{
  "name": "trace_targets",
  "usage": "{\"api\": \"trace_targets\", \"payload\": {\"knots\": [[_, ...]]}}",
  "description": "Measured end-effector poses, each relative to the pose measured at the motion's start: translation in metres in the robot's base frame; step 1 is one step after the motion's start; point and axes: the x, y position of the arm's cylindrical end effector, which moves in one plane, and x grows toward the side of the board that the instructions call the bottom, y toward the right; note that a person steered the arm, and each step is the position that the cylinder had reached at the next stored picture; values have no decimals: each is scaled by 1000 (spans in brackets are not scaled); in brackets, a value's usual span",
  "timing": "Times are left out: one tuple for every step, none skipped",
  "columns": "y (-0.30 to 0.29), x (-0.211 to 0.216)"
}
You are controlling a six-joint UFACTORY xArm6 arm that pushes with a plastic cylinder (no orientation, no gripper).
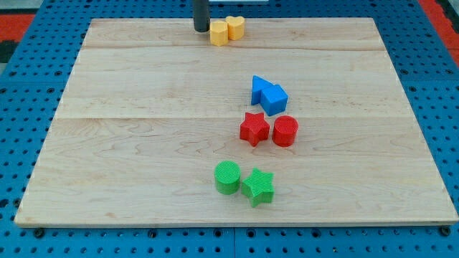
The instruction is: Push the yellow heart towards right side
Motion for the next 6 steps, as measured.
{"api": "trace_targets", "payload": {"knots": [[3,-2],[39,-2],[75,-2],[72,-2],[91,-2],[118,-2]]}}
